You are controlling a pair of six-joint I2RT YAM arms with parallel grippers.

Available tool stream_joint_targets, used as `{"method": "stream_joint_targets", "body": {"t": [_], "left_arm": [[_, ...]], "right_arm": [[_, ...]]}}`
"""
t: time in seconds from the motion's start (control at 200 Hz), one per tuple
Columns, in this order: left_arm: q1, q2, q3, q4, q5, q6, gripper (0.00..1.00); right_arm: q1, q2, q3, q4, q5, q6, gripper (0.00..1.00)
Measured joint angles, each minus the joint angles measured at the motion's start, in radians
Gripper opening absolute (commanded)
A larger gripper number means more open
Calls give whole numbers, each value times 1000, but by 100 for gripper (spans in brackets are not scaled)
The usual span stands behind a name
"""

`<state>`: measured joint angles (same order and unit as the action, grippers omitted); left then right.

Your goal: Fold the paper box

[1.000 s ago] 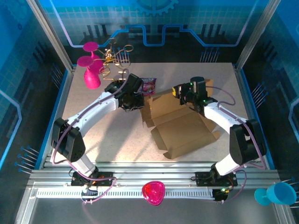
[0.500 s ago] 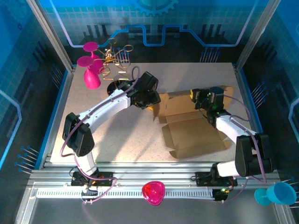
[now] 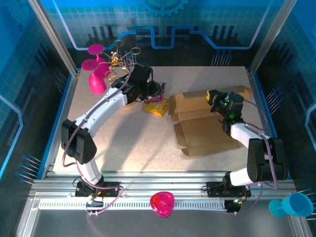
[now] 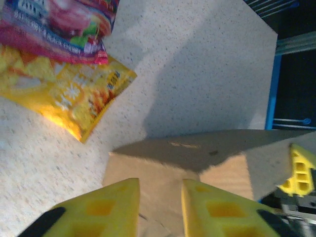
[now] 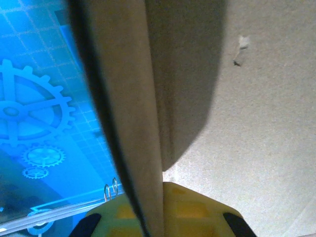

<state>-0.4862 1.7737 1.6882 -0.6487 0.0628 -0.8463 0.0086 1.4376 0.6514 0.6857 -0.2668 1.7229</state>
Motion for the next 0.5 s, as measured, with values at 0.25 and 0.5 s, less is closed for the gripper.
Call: {"method": "stream_joint_targets", "body": {"t": [0.25,0.5], "left_arm": [[13,180,91,-7,50,225,25],[-21,189,-23,98,87,376,34]], "right_arm": [[-20,90,0,75,-56,-12,0],[-27,108,1,92,-94,-23,0]]}}
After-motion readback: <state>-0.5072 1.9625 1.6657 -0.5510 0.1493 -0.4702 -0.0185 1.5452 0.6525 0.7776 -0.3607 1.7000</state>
